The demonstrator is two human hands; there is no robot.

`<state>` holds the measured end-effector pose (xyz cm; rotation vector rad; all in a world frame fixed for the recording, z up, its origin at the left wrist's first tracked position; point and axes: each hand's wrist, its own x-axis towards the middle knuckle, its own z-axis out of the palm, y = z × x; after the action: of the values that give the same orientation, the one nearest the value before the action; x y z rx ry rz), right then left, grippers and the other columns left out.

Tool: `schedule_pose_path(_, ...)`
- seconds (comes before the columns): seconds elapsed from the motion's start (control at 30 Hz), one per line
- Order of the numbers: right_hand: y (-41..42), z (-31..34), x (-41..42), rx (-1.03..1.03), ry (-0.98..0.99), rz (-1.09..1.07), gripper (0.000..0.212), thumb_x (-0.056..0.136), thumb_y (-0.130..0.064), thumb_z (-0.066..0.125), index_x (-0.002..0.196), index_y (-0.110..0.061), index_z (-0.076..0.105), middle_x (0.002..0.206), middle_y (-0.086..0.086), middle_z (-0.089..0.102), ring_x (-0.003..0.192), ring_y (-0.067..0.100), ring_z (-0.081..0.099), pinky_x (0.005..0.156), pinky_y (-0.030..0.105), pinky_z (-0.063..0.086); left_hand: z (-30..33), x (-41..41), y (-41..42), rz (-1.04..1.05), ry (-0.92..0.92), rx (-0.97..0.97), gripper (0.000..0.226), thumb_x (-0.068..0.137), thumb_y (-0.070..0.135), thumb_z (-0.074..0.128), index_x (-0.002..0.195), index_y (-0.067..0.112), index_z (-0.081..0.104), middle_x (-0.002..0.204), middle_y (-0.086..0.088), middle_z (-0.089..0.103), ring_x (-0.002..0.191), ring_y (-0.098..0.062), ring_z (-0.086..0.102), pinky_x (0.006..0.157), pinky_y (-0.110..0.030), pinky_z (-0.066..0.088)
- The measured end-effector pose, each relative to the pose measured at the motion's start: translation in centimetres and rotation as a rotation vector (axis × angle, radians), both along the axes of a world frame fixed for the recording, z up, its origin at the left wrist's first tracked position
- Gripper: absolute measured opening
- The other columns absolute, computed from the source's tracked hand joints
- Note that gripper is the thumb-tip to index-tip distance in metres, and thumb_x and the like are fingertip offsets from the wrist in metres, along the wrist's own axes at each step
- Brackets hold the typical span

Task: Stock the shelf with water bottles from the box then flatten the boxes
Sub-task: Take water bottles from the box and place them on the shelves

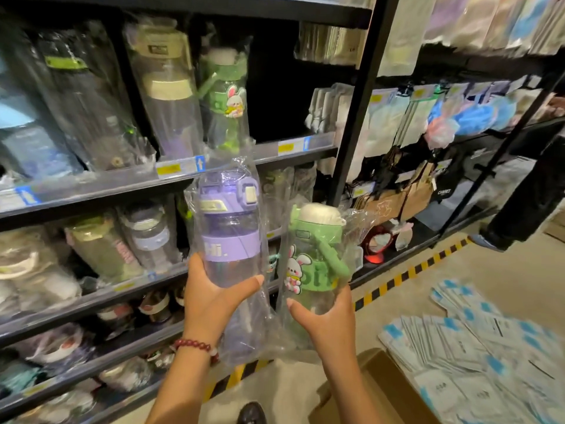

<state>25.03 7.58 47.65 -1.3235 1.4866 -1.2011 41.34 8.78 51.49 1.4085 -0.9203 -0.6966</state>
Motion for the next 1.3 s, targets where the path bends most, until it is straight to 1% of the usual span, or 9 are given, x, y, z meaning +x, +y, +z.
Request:
schedule_pose_path(0.2, -9.2, 1.6, 0.5, -0.036, 0.012, -0.016, 0.090, 0.043, -0.052, 0.076, 0.123, -0.035, 0.039, 0.121, -0.008, 0.055, 0.113, 0.012, 0.053, 0.096, 0.034, 0.046, 1.5, 0.1, -9.1, -0.024, 0.004, -0.049, 0.066, 0.044, 0.022, 0.080, 0.100, 0.026, 0.044, 0.096, 0.014, 0.056, 0.075, 0.019, 0.056, 0.058, -0.002, 0.043)
schedule_pose_path(0.4, -17.7, 4.3, 0.9, -0.097, -0.043, -0.006, 0.079, 0.063, -0.024, 0.087, 0.125, -0.030, 0.038, 0.117, -0.010, 0.051, 0.108, 0.009, 0.050, 0.089, 0.022, 0.037, 3.3, 0.6, -16.7, -0.013, -0.084, -0.103, 0.072, 0.044, 0.023, 0.083, 0.105, 0.017, 0.045, 0.094, 0.017, 0.053, 0.075, 0.023, 0.053, 0.060, 0.000, 0.041)
schedule_pose_path(0.53, -22.5, 5.7, 1.5, -0.176, -0.030, 0.030, 0.076, 0.057, -0.035, 0.084, 0.117, -0.035, 0.038, 0.114, -0.013, 0.054, 0.107, 0.008, 0.052, 0.090, 0.024, 0.040, 4.4, 1.0, -19.4, 0.043, -0.077, -0.128, 0.069, 0.044, 0.026, 0.080, 0.104, 0.024, 0.045, 0.097, 0.018, 0.054, 0.078, 0.022, 0.054, 0.061, 0.000, 0.041)
schedule_pose_path(0.67, -26.5, 6.8, 1.7, -0.235, -0.024, 0.090, 0.071, 0.061, -0.026, 0.088, 0.112, -0.037, 0.039, 0.106, -0.028, 0.048, 0.097, -0.002, 0.052, 0.082, 0.014, 0.038, 5.7, 0.4, -21.5, 0.079, -0.082, -0.147, 0.061, 0.044, 0.026, 0.079, 0.092, 0.035, 0.042, 0.094, 0.020, 0.054, 0.077, 0.023, 0.053, 0.059, 0.001, 0.039)
schedule_pose_path(0.87, -31.7, 9.3, 0.9, -0.307, -0.057, 0.137, 0.064, 0.055, -0.036, 0.081, 0.104, -0.044, 0.042, 0.109, -0.022, 0.054, 0.099, -0.009, 0.053, 0.084, 0.010, 0.041, 7.7, -2.7, -25.5, 0.089, -0.105, -0.173, 0.068, 0.034, 0.046, 0.075, 0.091, 0.034, 0.041, 0.093, 0.020, 0.054, 0.079, 0.024, 0.052, 0.061, 0.001, 0.039)
schedule_pose_path(0.97, -34.1, 10.5, 0.2, -0.343, -0.093, 0.145, 0.078, 0.052, -0.043, 0.078, 0.120, -0.032, 0.042, 0.119, -0.009, 0.057, 0.109, 0.006, 0.055, 0.092, 0.023, 0.044, 8.4, -4.1, -27.9, 0.117, -0.127, -0.189, 0.066, 0.040, 0.033, 0.083, 0.091, 0.034, 0.041, 0.093, 0.021, 0.052, 0.079, 0.025, 0.051, 0.062, 0.001, 0.039)
schedule_pose_path(1.13, -37.9, 11.8, -0.2, -0.395, -0.080, 0.172, 0.074, 0.057, -0.035, 0.085, 0.117, -0.033, 0.041, 0.116, -0.011, 0.056, 0.108, 0.005, 0.055, 0.090, 0.022, 0.044, 8.7, -5.5, -31.9, 0.194, -0.150, -0.204, 0.064, 0.056, 0.007, 0.088, 0.089, 0.032, 0.039, 0.093, 0.018, 0.051, 0.076, 0.024, 0.051, 0.060, -0.001, 0.040)
schedule_pose_path(1.2, -39.0, 11.9, -0.1, -0.393, -0.068, 0.187, 0.072, 0.061, -0.030, 0.087, 0.118, -0.029, 0.043, 0.116, -0.009, 0.056, 0.109, 0.009, 0.055, 0.091, 0.028, 0.046, 8.9, -5.7, -33.1, 0.212, -0.129, -0.200, 0.062, 0.058, 0.005, 0.086, 0.091, 0.029, 0.040, 0.093, 0.015, 0.052, 0.074, 0.023, 0.052, 0.060, -0.001, 0.041)
schedule_pose_path(1.3, -40.3, 12.3, -0.2, -0.370, -0.074, 0.226, 0.073, 0.059, -0.034, 0.087, 0.117, -0.029, 0.043, 0.109, -0.018, 0.055, 0.102, 0.005, 0.056, 0.084, 0.021, 0.045, 9.4, -5.3, -34.7, 0.240, -0.085, -0.193, 0.062, 0.059, 0.009, 0.087, 0.102, 0.018, 0.045, 0.095, 0.012, 0.057, 0.071, 0.020, 0.055, 0.059, -0.003, 0.043)
